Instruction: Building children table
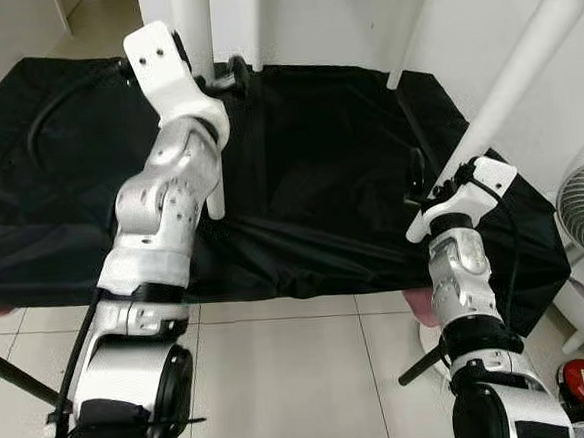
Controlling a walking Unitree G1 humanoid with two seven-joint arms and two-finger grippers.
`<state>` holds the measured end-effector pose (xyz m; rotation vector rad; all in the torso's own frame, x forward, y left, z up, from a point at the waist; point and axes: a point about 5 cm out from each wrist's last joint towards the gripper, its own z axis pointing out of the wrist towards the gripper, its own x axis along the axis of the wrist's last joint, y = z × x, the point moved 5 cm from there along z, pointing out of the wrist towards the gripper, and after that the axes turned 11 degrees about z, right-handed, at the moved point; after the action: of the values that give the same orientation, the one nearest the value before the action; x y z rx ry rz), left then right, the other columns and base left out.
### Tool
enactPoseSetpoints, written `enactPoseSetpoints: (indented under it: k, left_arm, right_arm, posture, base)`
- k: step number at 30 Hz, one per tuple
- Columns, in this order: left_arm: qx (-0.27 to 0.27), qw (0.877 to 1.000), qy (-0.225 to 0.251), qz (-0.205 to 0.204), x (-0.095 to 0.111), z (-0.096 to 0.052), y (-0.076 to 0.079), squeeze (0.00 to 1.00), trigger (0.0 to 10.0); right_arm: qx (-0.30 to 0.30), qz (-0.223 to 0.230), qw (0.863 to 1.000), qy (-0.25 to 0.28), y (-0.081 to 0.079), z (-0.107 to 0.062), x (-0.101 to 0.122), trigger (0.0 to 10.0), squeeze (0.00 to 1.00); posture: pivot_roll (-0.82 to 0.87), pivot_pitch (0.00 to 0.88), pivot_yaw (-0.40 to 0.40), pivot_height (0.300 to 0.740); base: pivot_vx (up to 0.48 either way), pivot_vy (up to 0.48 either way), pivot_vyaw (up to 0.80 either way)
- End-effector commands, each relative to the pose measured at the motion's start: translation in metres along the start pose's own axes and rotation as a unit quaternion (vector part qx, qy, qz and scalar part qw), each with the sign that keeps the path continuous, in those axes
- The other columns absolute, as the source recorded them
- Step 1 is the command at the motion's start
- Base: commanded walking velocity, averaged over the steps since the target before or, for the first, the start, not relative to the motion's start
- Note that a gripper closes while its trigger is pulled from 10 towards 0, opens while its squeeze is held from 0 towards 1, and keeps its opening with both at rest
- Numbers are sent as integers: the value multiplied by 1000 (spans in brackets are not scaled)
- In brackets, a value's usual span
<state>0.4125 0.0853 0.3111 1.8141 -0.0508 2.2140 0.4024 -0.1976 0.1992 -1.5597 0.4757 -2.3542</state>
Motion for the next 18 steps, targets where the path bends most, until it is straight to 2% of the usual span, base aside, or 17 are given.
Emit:
enactPoseSetpoints:
  k: [1,7,8,9,11,14,15,18]
  left_arm:
    - [-213,977,-16,6,-24,-16,51,0,10000]
    - [-207,978,-30,18,-38,-27,43,0,10000]
    - [-202,978,-35,25,-46,-33,38,0,10000]
    - [-202,978,-35,25,-46,-33,38,0,10000]
    - [-189,980,-54,36,-62,-44,26,0,10000]
    - [-182,980,-62,45,-69,-49,21,0,10000]
    - [-167,982,-72,54,-77,-54,12,0,10000]
    - [-163,982,-75,55,-79,-55,9,0,10000]
  right_arm:
    - [35,-5,999,-36,-14,-11,-21,10000,0]
    - [38,-11,999,-30,-11,-21,-20,10000,0]
    - [39,-22,999,-27,-10,-28,-21,10000,0]
    - [39,-22,999,-27,-10,-28,-21,10000,0]
    - [40,-34,998,-26,-9,-40,-24,10000,0]
    - [39,-39,998,-28,-8,-44,-25,10000,0]
    - [36,-43,998,-30,-7,-49,-27,10000,0]
    - [35,-43,998,-30,-6,-50,-27,10000,0]
  posture:
    - [149,124,-55,740]
    - [146,123,-56,740]
    - [146,123,-56,740]
    - [146,123,-56,740]
    - [144,125,-58,740]
    - [142,124,-58,740]
    - [141,123,-59,740]
    - [140,121,-59,740]
  base:
    - [0,0,0]
    - [0,0,0]
    - [0,0,0]
    - [0,0,0]
    - [0,0,0]
    - [0,0,0]
    - [0,0,0]
    - [0,0,0]
